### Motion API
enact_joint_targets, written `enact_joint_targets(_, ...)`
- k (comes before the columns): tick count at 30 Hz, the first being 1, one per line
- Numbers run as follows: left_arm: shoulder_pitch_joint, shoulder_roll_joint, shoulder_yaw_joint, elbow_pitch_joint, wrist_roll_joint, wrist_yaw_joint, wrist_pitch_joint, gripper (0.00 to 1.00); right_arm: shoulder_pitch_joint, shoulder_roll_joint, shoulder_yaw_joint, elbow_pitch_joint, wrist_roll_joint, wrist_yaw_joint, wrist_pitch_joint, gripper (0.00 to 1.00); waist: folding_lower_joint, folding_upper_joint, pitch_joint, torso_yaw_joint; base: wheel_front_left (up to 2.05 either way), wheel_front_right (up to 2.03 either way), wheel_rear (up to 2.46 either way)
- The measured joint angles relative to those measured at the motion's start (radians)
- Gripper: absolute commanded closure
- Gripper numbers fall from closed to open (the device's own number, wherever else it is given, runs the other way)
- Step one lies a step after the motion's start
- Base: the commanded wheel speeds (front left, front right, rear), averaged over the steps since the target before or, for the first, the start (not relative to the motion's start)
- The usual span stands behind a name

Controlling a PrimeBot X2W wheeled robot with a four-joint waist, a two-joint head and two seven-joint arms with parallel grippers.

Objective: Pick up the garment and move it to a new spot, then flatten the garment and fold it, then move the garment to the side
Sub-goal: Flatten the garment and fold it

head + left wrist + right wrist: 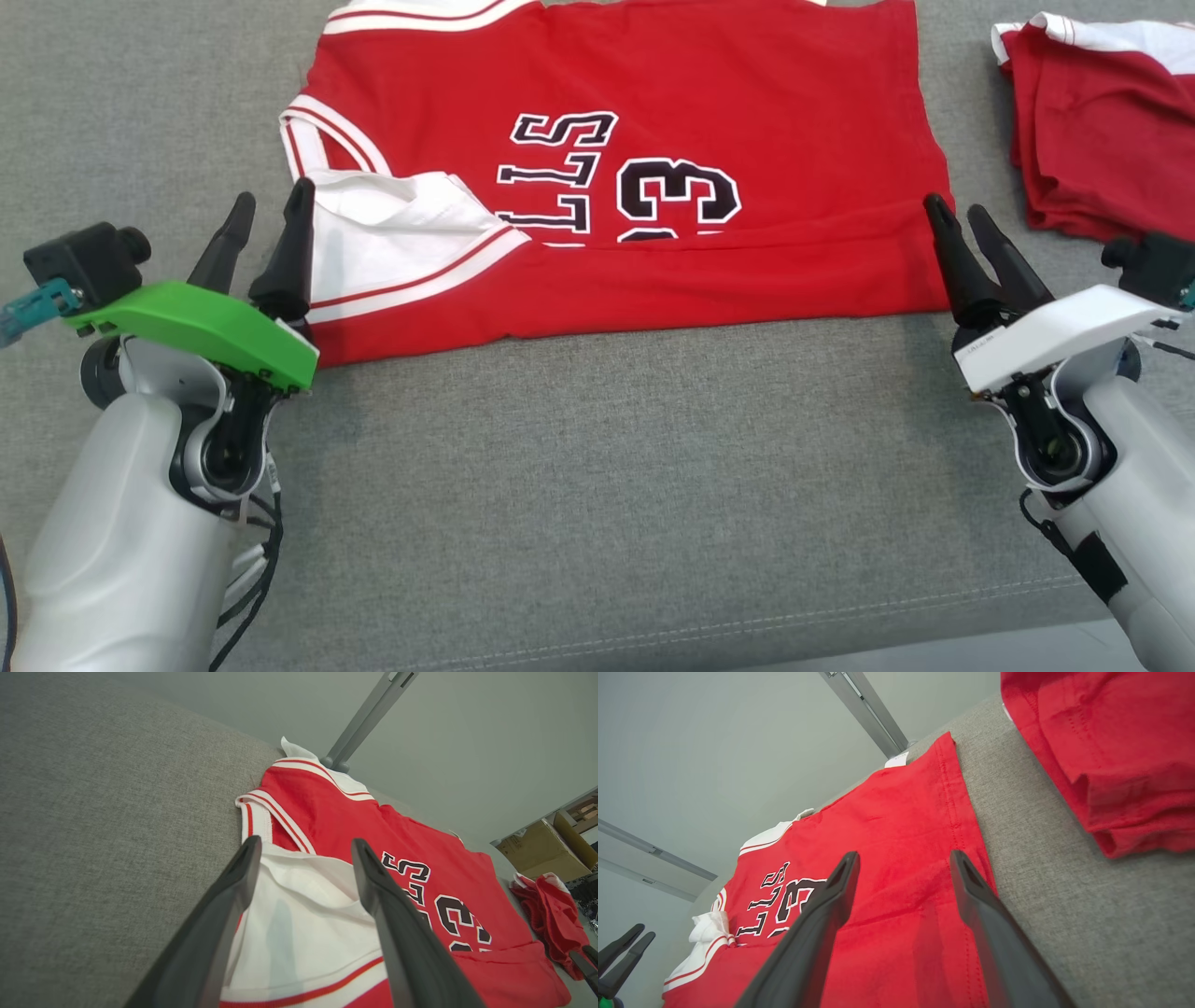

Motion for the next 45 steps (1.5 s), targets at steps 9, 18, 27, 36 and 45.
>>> enact_joint_targets(9, 0.068, 0.035, -0.047, 0.006, 0.084, 0.002, -0.031, 0.00, 0.055, -0.030, 0.006, 0.040, -0.048, -0.018, -0.008, 0.00, 0.0000, 0.0000, -0.036, 0.015, 0.00, 0.00, 0.00)
enact_joint_targets(18, 0.126, 0.044, -0.110, 0.029, 0.158, 0.041, -0.042, 0.00, 0.058, -0.028, 0.028, 0.071, -0.071, -0.038, -0.008, 0.00, 0.0000, 0.0000, -0.042, 0.021, 0.00, 0.00, 0.00)
enact_joint_targets(27, 0.135, 0.031, -0.124, 0.049, 0.158, 0.063, -0.026, 0.00, 0.058, -0.023, 0.047, 0.100, -0.079, -0.056, 0.008, 0.00, 0.0000, 0.0000, -0.036, 0.028, 0.00, 0.00, 0.00)
enact_joint_targets(36, 0.150, 0.016, -0.123, 0.053, 0.154, 0.065, -0.024, 0.00, 0.056, 0.001, 0.050, 0.123, -0.075, -0.071, 0.026, 0.00, 0.0000, 0.0000, -0.030, 0.029, 0.00, 0.00, 0.00)
enact_joint_targets(45, 0.148, 0.013, -0.125, 0.052, 0.154, 0.065, -0.011, 0.00, 0.036, 0.005, 0.044, 0.136, -0.067, -0.081, 0.044, 0.00, 0.0000, 0.0000, -0.021, 0.031, 0.00, 0.00, 0.00)
